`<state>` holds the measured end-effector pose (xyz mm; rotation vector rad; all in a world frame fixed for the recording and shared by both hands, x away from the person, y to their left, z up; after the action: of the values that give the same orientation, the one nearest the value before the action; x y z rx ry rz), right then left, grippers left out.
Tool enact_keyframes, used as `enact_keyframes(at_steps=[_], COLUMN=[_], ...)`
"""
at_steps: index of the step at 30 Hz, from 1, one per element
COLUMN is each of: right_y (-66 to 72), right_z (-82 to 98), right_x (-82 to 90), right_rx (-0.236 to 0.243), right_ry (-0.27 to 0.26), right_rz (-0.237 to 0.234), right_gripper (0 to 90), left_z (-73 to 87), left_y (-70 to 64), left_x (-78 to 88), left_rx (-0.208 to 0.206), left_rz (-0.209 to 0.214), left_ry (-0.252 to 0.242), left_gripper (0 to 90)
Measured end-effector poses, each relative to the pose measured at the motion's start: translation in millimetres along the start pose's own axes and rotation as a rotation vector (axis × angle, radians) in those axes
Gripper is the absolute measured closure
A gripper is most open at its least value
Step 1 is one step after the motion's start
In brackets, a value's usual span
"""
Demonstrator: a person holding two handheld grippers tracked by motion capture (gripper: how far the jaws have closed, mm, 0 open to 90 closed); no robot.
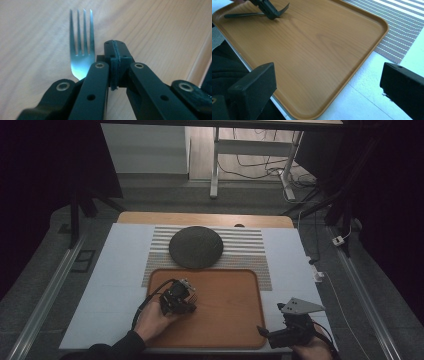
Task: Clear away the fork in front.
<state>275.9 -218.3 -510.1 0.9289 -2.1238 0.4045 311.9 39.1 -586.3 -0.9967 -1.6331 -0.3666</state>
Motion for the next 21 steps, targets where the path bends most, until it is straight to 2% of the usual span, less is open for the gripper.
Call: enact_keyframes(at_steps=[3, 7, 21], right_y=[0.0, -0.2, 0.0], right_z=[0.0, 0.0, 0.2], right_x=[0.0, -0.1, -0.3], right_rx=[0.002, -0.002, -0.001], right_ry=[-0.001, 0.001, 0.003], right_rz=[0.000, -0.002, -0.007], right_gripper=[0.3, 0.3, 0.4], left_z=[0.0, -0.3, 11.0], left_y=[1.7, 9.5, 47.9], left_x=[-3.8, -1.9, 11.6], left_rx=[0.000, -0.007, 0.097], left_rz=[-0.001, -0.052, -0.085], left_ry=[0.003, -0.005, -0.020], left_gripper=[88.4, 88.4, 88.4])
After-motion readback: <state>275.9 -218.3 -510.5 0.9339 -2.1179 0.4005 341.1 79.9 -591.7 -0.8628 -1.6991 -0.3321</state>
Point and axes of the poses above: each handheld gripper's, and its own axes: x roughly backward along the jaws, z roughly out of its underside, y roughly to its left, the point moved 9 cm from there along -x, roughly forward along the jaws, and after that the axes turned 7 degrees about y, right-handed, at the moved point
